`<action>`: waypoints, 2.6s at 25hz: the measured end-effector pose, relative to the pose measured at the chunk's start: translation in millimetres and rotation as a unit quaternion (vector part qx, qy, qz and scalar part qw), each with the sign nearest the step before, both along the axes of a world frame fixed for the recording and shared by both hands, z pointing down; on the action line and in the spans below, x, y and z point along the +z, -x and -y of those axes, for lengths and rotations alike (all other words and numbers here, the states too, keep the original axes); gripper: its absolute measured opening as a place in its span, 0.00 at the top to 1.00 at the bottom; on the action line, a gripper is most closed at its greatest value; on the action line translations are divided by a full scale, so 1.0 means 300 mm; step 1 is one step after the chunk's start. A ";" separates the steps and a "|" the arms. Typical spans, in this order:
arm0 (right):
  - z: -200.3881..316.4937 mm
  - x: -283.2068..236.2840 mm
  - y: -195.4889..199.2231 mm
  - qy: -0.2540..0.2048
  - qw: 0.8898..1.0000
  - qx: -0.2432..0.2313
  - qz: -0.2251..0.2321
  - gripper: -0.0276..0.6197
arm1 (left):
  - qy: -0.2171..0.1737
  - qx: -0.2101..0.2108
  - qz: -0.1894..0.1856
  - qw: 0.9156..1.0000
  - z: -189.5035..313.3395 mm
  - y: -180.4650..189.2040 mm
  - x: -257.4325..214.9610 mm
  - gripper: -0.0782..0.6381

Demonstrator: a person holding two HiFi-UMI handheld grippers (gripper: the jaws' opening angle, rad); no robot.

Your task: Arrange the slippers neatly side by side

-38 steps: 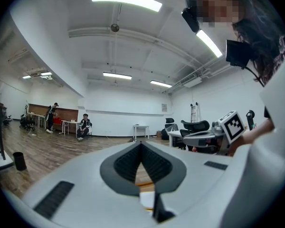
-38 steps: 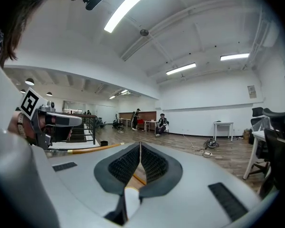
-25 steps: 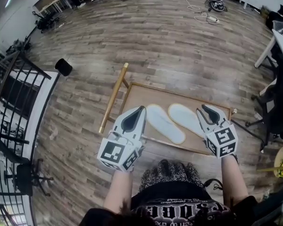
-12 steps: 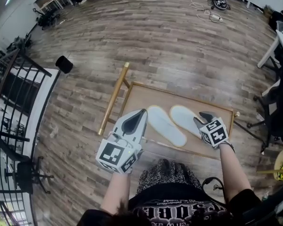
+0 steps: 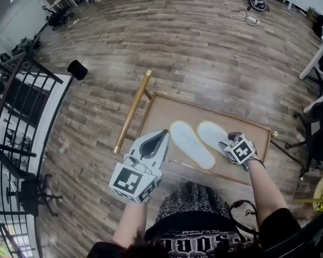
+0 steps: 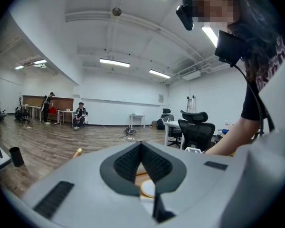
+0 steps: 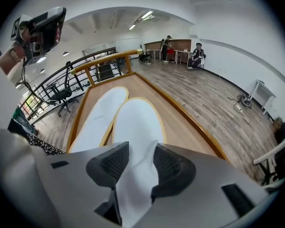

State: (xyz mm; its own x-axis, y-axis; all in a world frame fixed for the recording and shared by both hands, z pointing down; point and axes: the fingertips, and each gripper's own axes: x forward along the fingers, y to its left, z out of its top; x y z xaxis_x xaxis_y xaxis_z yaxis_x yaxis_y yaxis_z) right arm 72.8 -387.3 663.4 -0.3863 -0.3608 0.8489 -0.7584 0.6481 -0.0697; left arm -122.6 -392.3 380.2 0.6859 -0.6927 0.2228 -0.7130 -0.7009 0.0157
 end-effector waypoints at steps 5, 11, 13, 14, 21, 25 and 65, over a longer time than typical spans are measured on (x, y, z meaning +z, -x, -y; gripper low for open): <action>-0.012 0.015 0.006 0.010 1.000 0.015 -0.010 0.77 | -0.007 -0.003 -0.003 1.000 -0.002 0.008 -0.018 0.90; -0.035 0.009 -0.014 0.010 0.999 0.030 -0.026 0.91 | -0.013 0.003 -0.004 1.000 -0.011 -0.015 -0.022 0.90; -0.043 -0.001 -0.007 0.007 0.999 0.030 -0.025 0.92 | -0.018 0.008 -0.002 1.000 -0.015 -0.025 -0.023 0.90; -0.046 -0.008 -0.007 0.007 0.999 0.035 -0.024 0.92 | -0.020 0.010 -0.002 1.000 -0.016 -0.030 -0.025 0.90; -0.061 -0.086 -0.105 0.018 0.988 0.154 0.016 0.92 | -0.024 0.021 -0.012 0.999 -0.014 -0.058 -0.046 0.90; -0.096 -0.142 -0.216 0.029 0.962 0.263 0.058 0.92 | -0.028 0.028 -0.018 0.999 -0.013 -0.077 -0.057 0.90; -0.310 0.014 -0.598 0.079 0.839 0.531 0.091 0.92 | -0.021 0.052 -0.027 0.998 -0.042 -0.139 -0.058 0.90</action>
State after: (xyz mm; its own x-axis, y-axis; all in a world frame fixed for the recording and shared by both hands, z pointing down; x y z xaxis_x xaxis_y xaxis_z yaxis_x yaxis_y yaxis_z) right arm 252.1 -294.4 667.7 -0.0468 -0.4724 0.8801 -0.8695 -0.4145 -0.2687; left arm -81.1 -379.8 362.9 0.7645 -0.6258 0.1549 -0.6358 -0.7715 0.0213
